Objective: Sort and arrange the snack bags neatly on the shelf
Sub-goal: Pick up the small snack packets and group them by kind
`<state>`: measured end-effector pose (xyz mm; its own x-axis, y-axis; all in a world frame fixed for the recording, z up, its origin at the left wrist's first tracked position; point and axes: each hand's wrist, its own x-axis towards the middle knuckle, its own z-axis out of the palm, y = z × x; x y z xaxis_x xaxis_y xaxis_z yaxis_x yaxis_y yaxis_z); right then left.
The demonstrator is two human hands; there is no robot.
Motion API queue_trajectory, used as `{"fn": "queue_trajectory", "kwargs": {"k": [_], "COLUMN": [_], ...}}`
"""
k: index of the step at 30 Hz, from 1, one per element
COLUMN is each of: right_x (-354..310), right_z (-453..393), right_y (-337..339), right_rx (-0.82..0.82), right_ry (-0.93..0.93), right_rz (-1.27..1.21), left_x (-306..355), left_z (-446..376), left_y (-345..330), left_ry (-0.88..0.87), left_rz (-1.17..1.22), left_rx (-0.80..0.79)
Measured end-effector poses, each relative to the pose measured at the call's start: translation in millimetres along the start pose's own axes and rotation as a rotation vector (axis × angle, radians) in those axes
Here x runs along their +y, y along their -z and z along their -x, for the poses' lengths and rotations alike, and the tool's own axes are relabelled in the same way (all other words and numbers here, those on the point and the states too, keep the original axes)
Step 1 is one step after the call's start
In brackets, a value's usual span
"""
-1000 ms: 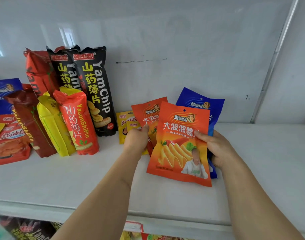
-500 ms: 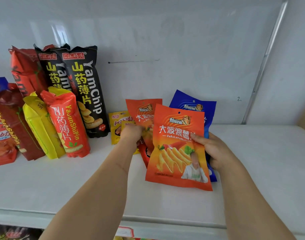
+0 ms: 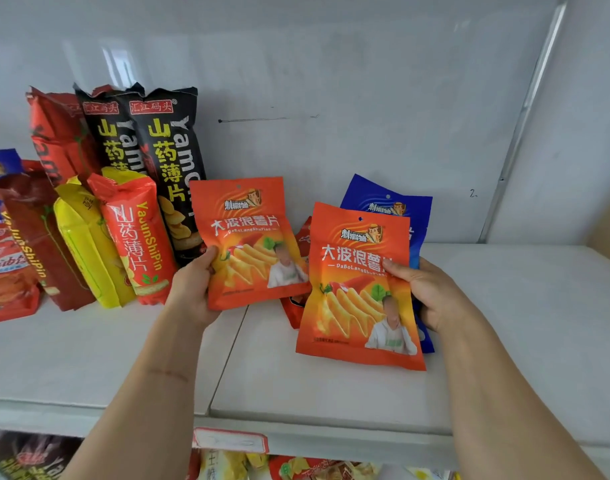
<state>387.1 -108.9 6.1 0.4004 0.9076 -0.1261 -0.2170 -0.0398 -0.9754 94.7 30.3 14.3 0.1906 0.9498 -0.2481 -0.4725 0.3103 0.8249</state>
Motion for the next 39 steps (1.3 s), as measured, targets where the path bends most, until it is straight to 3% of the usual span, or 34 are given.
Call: {"fn": "queue_trajectory", "kwargs": {"k": [7,12,18,21,26,30,34,39], "right_x": [-4,-4,-2,-2,-7,-9,-14,-27], "right_z": [15,21,31,37,47,50,60,67], "right_y": [17,11,-1,-9,-12,-3,28,85], "right_rx": [0.073,0.144,0.239,0.264,0.034,0.142,0.208,0.266], "right_ry": [0.003,0.032,0.052,0.045,-0.002,0.02,-0.002,-0.02], "right_rz": [0.016,-0.003,-0.033,-0.056,0.035,0.069,0.028,0.048], "left_x": [-8,-38,-60,-64,-73,-73,-72,-98], "left_z": [19,40,54,56,61,72,77,77], "left_y": [-4,-25,-36,-39,-48,-66,-91,-137], "left_ry": [0.001,0.084,-0.003,-0.032,-0.058,-0.16,-0.255,-0.262], "left_rz": [-0.086,-0.273,-0.469,-0.587,-0.678,-0.794,-0.943,-0.862], "left_rx": [-0.089,-0.277,-0.465,-0.472,-0.446,-0.491,-0.364,-0.341]}}
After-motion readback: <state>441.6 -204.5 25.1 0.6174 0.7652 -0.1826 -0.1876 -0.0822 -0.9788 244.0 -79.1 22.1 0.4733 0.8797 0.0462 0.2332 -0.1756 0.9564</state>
